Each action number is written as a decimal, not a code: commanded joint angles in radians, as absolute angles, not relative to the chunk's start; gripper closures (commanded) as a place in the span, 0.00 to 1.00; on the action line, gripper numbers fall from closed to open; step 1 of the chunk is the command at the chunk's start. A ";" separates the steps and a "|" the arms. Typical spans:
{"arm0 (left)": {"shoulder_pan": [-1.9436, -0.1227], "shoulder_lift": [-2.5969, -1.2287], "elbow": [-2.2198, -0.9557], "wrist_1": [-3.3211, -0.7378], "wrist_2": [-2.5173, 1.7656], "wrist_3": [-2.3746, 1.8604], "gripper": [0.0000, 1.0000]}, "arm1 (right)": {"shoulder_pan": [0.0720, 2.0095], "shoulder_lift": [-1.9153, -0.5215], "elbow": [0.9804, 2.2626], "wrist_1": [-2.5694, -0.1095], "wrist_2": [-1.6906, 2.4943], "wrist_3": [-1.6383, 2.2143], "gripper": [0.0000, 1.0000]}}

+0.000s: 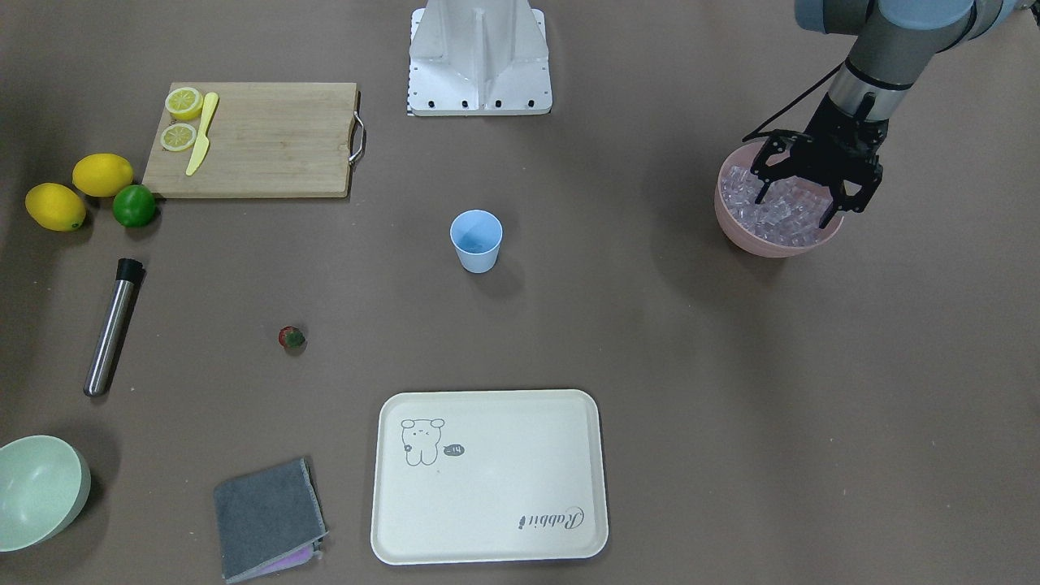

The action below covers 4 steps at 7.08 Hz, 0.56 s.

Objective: Mash ice and strawberries in cup
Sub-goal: 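Move the left gripper back over the bowl of ice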

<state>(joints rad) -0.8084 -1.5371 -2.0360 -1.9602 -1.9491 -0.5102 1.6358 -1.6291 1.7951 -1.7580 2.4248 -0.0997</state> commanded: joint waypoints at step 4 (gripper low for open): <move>-0.766 -1.507 -1.999 -1.967 -1.950 -0.508 0.05 | 1.635 -1.629 1.796 -1.758 2.422 -0.101 0.00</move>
<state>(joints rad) -0.7876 -1.5213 -1.9972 -1.9646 -1.9499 -0.5090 1.6352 -1.6291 1.7962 -1.7579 2.4234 -0.1007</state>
